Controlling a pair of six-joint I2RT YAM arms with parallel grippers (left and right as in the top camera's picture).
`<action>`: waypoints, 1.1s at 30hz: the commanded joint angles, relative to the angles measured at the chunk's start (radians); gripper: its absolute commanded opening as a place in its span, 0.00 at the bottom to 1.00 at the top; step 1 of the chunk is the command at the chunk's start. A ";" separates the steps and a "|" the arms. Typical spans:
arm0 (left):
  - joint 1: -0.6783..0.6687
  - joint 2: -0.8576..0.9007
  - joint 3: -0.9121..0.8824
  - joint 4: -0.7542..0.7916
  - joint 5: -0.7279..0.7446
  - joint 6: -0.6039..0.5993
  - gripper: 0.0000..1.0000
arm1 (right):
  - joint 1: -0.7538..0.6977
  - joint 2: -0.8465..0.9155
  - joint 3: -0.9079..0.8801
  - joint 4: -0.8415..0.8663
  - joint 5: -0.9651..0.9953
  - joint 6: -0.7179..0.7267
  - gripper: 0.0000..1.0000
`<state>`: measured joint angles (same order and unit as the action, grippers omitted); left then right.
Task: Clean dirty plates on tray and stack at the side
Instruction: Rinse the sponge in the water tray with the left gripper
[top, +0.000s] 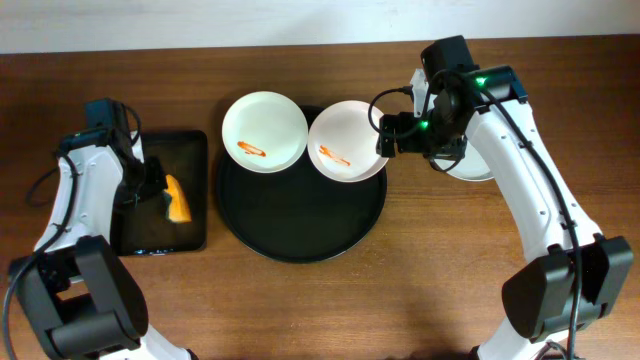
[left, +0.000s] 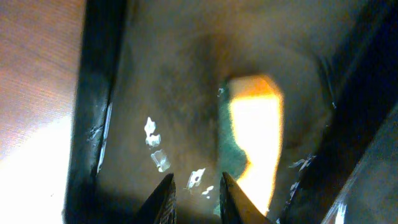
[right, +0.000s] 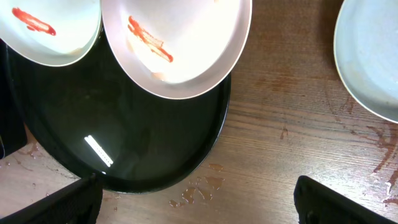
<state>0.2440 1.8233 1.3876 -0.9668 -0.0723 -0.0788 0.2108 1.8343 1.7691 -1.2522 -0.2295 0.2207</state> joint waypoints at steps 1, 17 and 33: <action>-0.007 -0.016 0.003 0.054 0.212 -0.016 0.33 | -0.009 -0.006 0.008 0.002 0.009 -0.007 0.99; -0.064 0.013 -0.177 0.251 -0.012 -0.019 0.00 | -0.009 -0.006 0.008 0.002 0.009 -0.007 0.99; 0.006 -0.049 -0.182 0.209 0.024 -0.093 0.71 | -0.009 -0.006 0.008 0.002 0.009 -0.007 0.99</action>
<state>0.2481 1.7901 1.2362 -0.7879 -0.0692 -0.1535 0.2108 1.8343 1.7691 -1.2518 -0.2291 0.2207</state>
